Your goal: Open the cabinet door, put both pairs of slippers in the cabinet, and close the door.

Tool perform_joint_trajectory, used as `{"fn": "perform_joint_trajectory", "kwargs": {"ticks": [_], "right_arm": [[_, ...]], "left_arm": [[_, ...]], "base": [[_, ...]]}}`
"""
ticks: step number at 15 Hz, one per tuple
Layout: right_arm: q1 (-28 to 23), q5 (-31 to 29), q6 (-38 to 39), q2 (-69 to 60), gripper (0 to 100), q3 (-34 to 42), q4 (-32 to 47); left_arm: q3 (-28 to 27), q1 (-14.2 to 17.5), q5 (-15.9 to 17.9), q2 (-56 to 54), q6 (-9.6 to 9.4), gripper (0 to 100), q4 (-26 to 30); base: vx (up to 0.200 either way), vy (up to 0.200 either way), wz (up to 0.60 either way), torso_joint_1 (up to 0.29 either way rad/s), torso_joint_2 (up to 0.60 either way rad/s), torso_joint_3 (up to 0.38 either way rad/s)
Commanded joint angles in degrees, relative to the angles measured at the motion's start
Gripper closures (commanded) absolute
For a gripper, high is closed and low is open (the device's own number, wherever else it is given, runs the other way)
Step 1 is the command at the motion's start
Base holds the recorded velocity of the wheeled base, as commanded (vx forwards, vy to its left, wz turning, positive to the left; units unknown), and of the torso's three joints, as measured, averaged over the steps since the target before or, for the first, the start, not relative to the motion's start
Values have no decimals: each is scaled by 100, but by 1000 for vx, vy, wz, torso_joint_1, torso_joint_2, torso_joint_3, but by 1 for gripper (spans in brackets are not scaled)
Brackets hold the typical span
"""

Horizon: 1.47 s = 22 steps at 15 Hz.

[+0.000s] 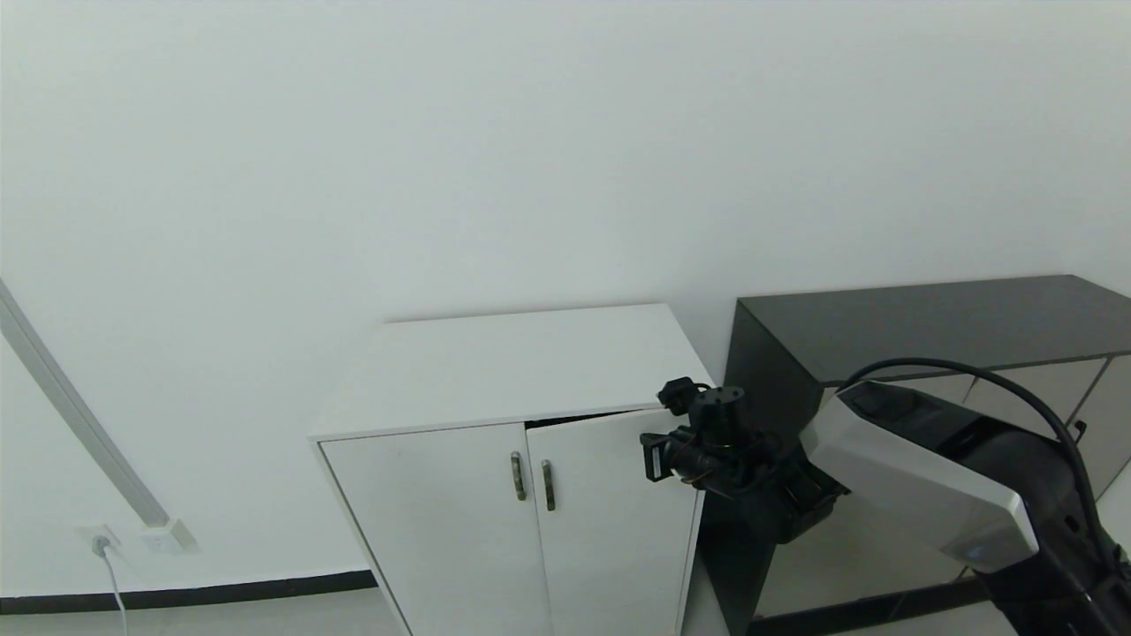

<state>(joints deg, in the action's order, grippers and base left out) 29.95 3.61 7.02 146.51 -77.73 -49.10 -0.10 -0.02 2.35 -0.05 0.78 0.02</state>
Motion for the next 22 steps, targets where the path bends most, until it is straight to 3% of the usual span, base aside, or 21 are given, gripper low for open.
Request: {"fn": "perform_joint_trajectory", "kwargs": {"ticks": [1, 14, 22], "right_arm": [[-7, 0, 1, 36, 100, -102, 41], [-33, -9, -17, 36, 100, -260, 138], [37, 0, -17, -676, 100, 829, -196]], "left_arm": [[1, 2, 2, 5, 1, 100, 6], [1, 2, 2, 5, 1, 100, -2], [1, 2, 2, 5, 1, 100, -2]], "base": [[0, 0, 0, 0, 0, 0], [0, 0, 0, 0, 0, 0], [0, 0, 0, 0, 0, 0]]}}
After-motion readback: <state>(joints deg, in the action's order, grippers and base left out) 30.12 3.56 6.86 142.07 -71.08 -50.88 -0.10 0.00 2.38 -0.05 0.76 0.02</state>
